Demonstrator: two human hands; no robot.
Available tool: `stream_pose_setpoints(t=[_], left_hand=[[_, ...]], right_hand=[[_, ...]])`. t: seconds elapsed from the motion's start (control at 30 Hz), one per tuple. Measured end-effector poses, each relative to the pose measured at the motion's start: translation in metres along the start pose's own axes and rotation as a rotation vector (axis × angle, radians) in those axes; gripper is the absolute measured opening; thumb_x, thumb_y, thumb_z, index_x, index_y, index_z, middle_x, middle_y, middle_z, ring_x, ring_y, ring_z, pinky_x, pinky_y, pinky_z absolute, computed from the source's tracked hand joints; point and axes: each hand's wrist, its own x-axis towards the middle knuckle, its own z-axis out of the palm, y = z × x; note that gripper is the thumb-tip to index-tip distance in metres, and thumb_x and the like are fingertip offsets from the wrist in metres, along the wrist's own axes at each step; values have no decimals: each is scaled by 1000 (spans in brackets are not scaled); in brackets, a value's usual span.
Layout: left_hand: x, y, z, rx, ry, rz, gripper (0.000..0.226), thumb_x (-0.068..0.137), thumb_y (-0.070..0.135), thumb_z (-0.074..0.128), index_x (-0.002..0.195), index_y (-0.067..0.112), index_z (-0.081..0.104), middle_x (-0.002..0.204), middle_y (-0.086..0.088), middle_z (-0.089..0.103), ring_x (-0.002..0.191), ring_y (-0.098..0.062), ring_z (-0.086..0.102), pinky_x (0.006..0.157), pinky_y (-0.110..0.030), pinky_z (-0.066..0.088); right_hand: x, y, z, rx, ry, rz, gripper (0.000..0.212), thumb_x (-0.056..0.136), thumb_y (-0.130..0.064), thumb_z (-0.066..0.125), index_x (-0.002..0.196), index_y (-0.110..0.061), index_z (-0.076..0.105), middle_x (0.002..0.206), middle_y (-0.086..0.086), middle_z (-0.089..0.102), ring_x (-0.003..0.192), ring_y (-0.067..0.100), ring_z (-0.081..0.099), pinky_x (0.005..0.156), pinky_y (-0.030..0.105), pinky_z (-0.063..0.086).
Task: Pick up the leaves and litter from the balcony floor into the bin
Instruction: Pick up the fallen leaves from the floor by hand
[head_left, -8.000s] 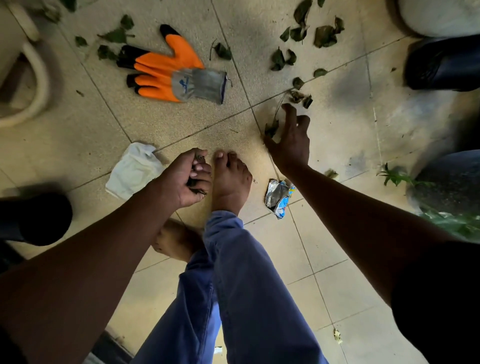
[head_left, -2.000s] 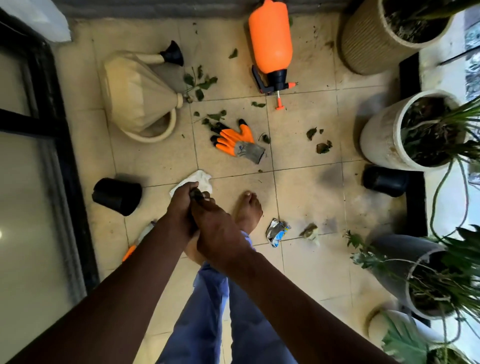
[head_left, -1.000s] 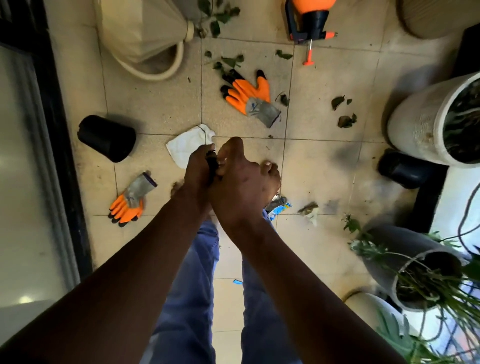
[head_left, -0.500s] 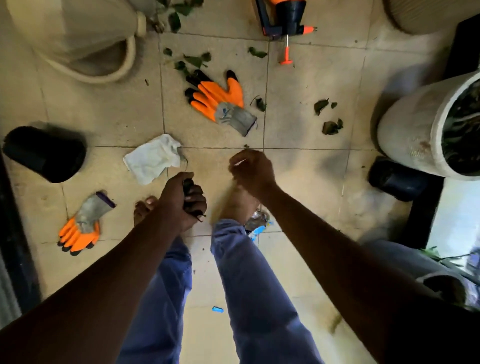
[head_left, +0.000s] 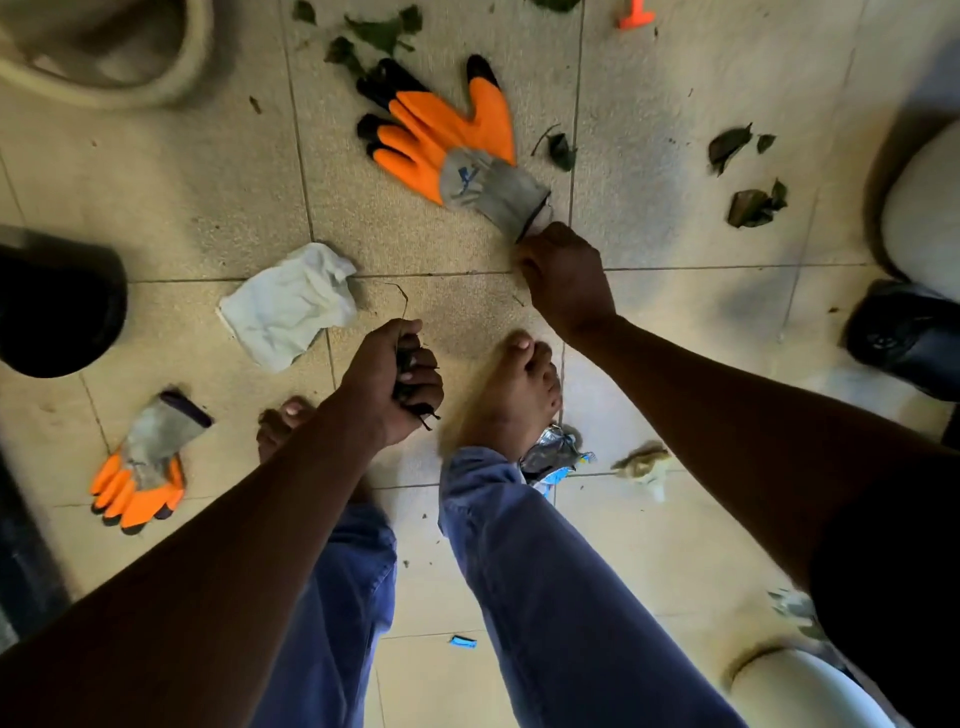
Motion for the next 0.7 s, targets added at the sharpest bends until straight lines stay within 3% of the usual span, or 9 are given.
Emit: stream_pose_setpoints(t=[0.07,0.17,0.33,0.4,0.5,0.7], left_hand=[[2,0,4,4,11,2,44,96,26,53,59,26,30,53,8,24,36,-7,20,37,-18,13],[1,5,12,5,-1,4,44,95,26,54,57,25,32,54,9,25,37,-6,20,38,-19,11],[1,24,24,14,-15,21,45,95,25,54,55,24,33,55,9,25,38,-6,20,35,-19,13],[3,30,28,22,-26,27,46,95,25,53,54,24,34,54,9,24,38,-5,20,35,-18,13],[6,35,33,35,-36,34,46,95,24,53,53,24,34,54,10,24,37,-5,20,35,-18,13],[9,31,37,42,-39,23,44,94,25,54,56,25,33,55,9,23,38,-5,20,35,-18,13]], right_hand=[[-2,6,6,-48,4,-62,13,88,-1,61,95,-6,71,93,15,63,79,34,62,63,38,53],[0,9,5,-70,2,20,16,87,-1,61,99,-8,69,101,12,62,91,32,61,67,37,54],[34,15,-35,107,172,279,14,93,-11,53,99,-12,65,92,9,67,82,24,62,65,27,34],[51,16,-49,127,185,245,25,90,-10,53,114,-14,60,93,9,68,82,26,63,65,30,38],[71,18,-55,76,94,123,47,89,-10,54,134,-23,57,102,9,70,93,29,65,76,36,50],[84,28,-54,31,36,84,30,91,-13,58,115,-23,73,106,10,68,96,30,67,80,34,52]])
